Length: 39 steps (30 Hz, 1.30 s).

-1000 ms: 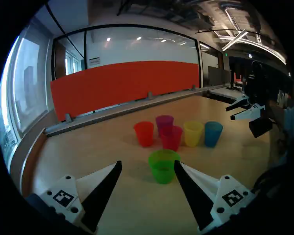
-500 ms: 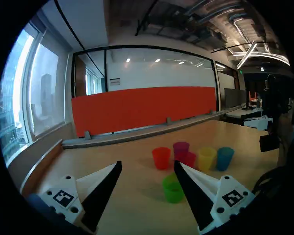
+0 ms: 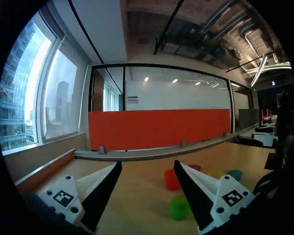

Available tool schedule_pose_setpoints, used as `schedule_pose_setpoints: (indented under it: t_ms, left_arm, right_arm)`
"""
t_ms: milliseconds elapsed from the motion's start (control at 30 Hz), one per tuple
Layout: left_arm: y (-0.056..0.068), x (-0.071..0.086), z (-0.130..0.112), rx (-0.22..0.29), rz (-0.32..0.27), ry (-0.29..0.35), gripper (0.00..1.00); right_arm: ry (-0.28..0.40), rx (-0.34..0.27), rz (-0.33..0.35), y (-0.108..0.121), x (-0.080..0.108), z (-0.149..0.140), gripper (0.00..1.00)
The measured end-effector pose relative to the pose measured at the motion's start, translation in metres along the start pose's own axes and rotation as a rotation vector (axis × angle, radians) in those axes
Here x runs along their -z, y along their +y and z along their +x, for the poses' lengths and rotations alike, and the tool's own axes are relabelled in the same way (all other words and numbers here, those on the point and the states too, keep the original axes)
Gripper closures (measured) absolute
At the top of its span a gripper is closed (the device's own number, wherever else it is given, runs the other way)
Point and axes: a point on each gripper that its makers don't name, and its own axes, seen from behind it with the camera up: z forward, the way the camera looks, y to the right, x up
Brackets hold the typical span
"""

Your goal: Pour water

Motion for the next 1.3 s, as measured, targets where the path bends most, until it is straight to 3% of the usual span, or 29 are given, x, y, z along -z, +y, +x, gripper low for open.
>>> schedule_pose_setpoints:
  t_ms: [367, 700, 1100, 1300]
  left_arm:
    - [-0.013, 0.001, 0.018, -0.008, 0.081, 0.057, 0.01]
    - [-0.023, -0.005, 0.018, -0.004, 0.119, 0.061, 0.01]
    - [-0.038, -0.011, -0.006, -0.04, 0.188, 0.043, 0.01]
    - [-0.039, -0.013, -0.026, -0.028, 0.198, 0.031, 0.01]
  right_arm:
    - [0.068, -0.041, -0.111, 0.016, 0.009, 0.011, 0.0]
    - [0.078, -0.089, -0.131, 0.029, 0.011, 0.008, 0.0]
    - [0.069, -0.109, -0.144, 0.04, 0.008, 0.001, 0.0]
    - [0.075, -0.136, -0.152, 0.047, 0.009, -0.002, 0.0]
